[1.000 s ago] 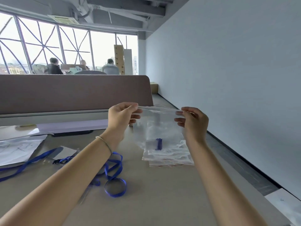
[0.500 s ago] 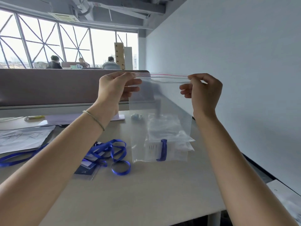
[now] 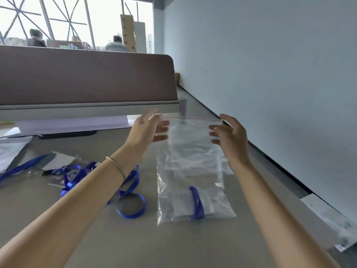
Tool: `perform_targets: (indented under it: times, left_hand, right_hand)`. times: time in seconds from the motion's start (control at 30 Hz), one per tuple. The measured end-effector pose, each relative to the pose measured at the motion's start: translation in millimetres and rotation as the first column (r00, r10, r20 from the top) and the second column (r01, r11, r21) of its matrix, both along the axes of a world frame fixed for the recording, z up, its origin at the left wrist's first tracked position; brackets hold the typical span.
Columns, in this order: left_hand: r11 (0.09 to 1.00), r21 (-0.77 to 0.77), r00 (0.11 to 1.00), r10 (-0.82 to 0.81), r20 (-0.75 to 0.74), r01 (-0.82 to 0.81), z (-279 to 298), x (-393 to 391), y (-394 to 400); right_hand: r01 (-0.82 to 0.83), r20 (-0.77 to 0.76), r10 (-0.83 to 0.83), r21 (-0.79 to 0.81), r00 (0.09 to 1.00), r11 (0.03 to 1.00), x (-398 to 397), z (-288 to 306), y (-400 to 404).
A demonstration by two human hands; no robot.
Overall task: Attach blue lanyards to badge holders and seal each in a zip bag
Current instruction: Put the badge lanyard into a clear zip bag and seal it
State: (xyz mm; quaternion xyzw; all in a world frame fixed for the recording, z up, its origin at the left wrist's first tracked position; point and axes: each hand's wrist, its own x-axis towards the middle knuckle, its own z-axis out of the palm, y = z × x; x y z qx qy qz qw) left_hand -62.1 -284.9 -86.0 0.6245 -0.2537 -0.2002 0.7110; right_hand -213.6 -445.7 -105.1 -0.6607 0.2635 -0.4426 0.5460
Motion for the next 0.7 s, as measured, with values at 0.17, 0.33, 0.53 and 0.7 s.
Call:
perform_targets:
  times: [0.17, 0.33, 0.53, 0.7]
  left_hand:
    - [0.906, 0.373, 0.712, -0.128, 0.69, -0.199, -37.1, -30.6, 2.4]
    - [0.782, 0.545, 0.494, -0.36, 0.792, -0.303, -74.6, -69.1, 8.2]
    - [0.688, 0.617, 0.427, -0.461, 0.778, -0.382, -99.3, -82.8, 8.2]
    - [0.708, 0.594, 0.421, -0.439, 0.793, -0.381, -110.7, -85.9, 17.6]
  right_hand:
    - [-0.124, -0.331, 0.012, -0.32, 0.943, 0.939, -9.7, -41.4, 9.3]
    - [-0.307, -0.555, -0.106, -0.598, 0.825, 0.74, -29.0, -75.1, 36.5]
    - [-0.431, -0.61, -0.172, -0.706, 0.774, 0.562, -27.5, -96.1, 53.9]
    - [-0.403, -0.605, -0.205, -0.709, 0.77, 0.579, -34.3, -99.6, 65.3]
